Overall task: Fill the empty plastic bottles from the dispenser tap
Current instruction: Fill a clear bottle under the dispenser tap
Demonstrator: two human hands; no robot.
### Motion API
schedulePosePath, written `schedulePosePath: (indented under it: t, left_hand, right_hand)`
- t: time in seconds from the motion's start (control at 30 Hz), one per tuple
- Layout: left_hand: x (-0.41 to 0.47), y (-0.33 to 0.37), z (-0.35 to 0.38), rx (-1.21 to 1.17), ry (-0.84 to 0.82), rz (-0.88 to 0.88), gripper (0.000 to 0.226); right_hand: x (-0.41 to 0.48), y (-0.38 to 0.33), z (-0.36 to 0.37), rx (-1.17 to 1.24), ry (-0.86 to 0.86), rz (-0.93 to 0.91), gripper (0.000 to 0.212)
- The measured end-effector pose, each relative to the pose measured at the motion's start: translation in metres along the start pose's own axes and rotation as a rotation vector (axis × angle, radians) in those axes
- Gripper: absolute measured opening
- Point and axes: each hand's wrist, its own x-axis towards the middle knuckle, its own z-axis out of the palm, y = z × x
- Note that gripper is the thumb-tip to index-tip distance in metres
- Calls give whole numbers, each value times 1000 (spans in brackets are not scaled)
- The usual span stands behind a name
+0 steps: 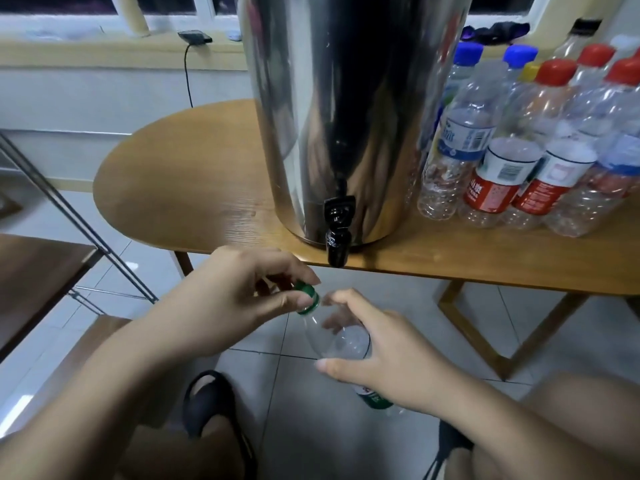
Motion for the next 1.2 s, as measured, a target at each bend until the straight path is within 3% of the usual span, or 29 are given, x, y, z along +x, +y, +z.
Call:
schedulePosePath:
  t: [0.27, 0.4, 0.5, 0.7, 0.97, 1.1, 1.2]
  left_hand:
    - [21, -22, 12, 93, 205, -161, 18]
    - [39, -47, 3, 201, 334, -171, 19]
    - [47, -66, 7, 237, 338, -192, 21]
    - [49, -75, 14, 274, 400, -135, 26]
    - [38, -45, 2, 181, 524, -105, 27]
    - [30, -2, 5, 35, 533, 51, 20]
    - [28, 19, 11, 42, 483, 177, 32]
  right_hand:
    - [8, 17, 20, -90, 143, 65, 72]
    - [11, 23, 21, -8, 223, 96, 71]
    - [12, 27, 20, 66, 270, 138, 69]
    - [16, 34, 22, 104, 287, 157, 78]
    - [22, 31, 20, 97, 321, 140, 74]
    - [24, 29, 21, 112, 321, 153, 75]
    - [26, 27, 22, 163, 311, 163, 78]
